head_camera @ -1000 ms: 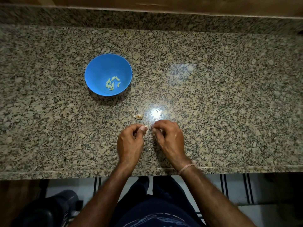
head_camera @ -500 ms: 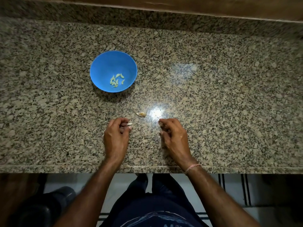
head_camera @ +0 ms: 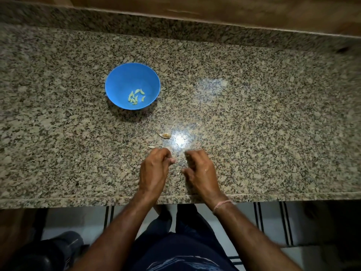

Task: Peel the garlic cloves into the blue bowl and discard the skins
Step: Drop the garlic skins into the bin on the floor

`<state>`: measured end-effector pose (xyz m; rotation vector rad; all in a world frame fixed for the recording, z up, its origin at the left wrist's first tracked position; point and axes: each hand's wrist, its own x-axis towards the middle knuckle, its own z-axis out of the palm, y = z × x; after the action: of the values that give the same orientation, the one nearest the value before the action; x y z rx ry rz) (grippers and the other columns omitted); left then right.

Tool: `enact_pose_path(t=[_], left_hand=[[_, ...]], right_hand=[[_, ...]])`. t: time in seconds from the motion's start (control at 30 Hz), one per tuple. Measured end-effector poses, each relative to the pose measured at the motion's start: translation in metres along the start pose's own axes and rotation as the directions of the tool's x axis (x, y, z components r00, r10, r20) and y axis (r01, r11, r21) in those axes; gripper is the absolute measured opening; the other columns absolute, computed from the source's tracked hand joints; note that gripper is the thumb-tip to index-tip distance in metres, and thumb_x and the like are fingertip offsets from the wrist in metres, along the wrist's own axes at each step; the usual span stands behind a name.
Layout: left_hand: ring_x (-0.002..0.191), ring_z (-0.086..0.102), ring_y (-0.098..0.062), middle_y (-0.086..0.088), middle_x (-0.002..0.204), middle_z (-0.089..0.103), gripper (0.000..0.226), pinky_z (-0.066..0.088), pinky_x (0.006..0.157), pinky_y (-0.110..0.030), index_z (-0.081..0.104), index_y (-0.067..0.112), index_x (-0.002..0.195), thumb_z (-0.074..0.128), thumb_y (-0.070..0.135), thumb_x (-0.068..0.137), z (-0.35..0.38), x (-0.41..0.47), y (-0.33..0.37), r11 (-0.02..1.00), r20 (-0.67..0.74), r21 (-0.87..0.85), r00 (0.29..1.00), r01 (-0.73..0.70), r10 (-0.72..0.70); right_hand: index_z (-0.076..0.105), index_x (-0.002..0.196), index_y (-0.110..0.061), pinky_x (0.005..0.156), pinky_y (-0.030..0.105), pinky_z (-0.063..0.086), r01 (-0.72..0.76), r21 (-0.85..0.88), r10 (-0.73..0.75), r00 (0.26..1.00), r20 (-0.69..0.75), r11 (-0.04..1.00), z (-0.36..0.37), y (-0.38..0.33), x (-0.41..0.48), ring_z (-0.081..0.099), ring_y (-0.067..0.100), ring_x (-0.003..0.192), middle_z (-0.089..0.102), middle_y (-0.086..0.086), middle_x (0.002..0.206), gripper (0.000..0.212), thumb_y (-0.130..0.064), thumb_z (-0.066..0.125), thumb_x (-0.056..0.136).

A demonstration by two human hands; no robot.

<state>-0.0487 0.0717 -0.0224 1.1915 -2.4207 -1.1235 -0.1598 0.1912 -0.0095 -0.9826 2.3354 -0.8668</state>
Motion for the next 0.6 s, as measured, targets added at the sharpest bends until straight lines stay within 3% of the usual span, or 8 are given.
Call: enact_pose_path(t=[0.1,0.2,0.3,0.37,0.47,0.53,0.6], left_hand=[[0.079,0.058,-0.004,0.008,0.090,0.062,0.007,0.039,0.061,-0.014,0.066,0.020,0.091,0.067,0.018,0.098,-0.010,-0.006,0.002,0.994,-0.066,-0.100,0.996,0.046,-0.053],[0.077,0.057,0.001,0.008,0.087,0.063,0.013,0.040,0.063,-0.007,0.065,0.021,0.086,0.073,0.020,0.096,-0.017,-0.011,0.000,0.984,-0.100,-0.167,0.992,0.055,-0.073],[0.078,0.056,0.001,0.009,0.088,0.063,0.015,0.039,0.063,-0.006,0.065,0.023,0.084,0.076,0.024,0.094,-0.020,-0.013,-0.003,0.978,-0.098,-0.181,0.988,0.101,-0.120],[0.080,0.058,-0.001,0.010,0.089,0.064,0.014,0.040,0.064,-0.012,0.065,0.024,0.085,0.076,0.028,0.093,-0.019,-0.016,-0.006,0.974,-0.101,-0.182,0.982,0.137,-0.158],[0.083,0.062,-0.007,0.011,0.089,0.065,0.014,0.044,0.064,-0.021,0.064,0.027,0.087,0.075,0.033,0.093,-0.017,-0.022,-0.007,0.962,-0.082,-0.194,0.974,0.192,-0.211],[0.083,0.062,-0.006,0.012,0.089,0.066,0.014,0.043,0.063,-0.021,0.064,0.028,0.087,0.074,0.033,0.094,-0.016,-0.026,-0.005,0.960,-0.071,-0.187,0.972,0.209,-0.226],[0.082,0.061,-0.005,0.011,0.088,0.066,0.014,0.042,0.062,-0.021,0.064,0.027,0.087,0.075,0.032,0.094,-0.017,-0.028,-0.001,0.959,-0.080,-0.185,0.969,0.216,-0.234]], right_hand=[[0.065,0.120,-0.013,0.083,0.004,0.046,-0.002,0.049,0.004,0.999,-0.048,0.999,0.012,-0.015,0.020,0.052,-0.004,0.089,0.054,-0.012,0.107,0.032,-0.004,0.076,0.091],[0.066,0.117,-0.011,0.084,0.002,0.047,-0.042,0.189,0.058,0.995,-0.080,0.981,0.010,-0.025,0.043,0.057,0.003,0.093,0.059,-0.005,0.108,0.027,0.001,0.070,0.093],[0.064,0.132,-0.013,0.096,0.010,0.052,-0.080,0.212,0.110,0.985,-0.133,0.974,-0.009,-0.013,0.041,0.059,0.012,0.110,0.056,-0.002,0.124,0.041,0.000,0.070,0.093],[0.053,0.146,-0.014,0.095,0.006,0.045,-0.112,0.132,0.119,0.992,-0.040,0.985,-0.015,0.002,0.024,0.051,0.014,0.118,0.047,-0.002,0.131,0.062,-0.013,0.079,0.090],[0.038,0.155,-0.017,0.096,0.011,0.037,-0.036,-0.102,0.047,0.993,0.108,0.994,-0.003,0.004,-0.001,0.040,0.009,0.118,0.033,-0.009,0.128,0.091,-0.029,0.088,0.080],[0.042,0.152,-0.017,0.092,0.011,0.045,0.022,-0.107,-0.017,0.999,0.047,0.994,0.009,-0.003,0.003,0.043,0.007,0.111,0.036,-0.010,0.123,0.084,-0.019,0.087,0.082],[0.050,0.145,-0.013,0.090,0.003,0.043,0.018,0.003,-0.018,0.999,-0.038,1.000,0.011,-0.012,0.021,0.047,0.005,0.109,0.047,-0.005,0.125,0.067,-0.010,0.082,0.086]])
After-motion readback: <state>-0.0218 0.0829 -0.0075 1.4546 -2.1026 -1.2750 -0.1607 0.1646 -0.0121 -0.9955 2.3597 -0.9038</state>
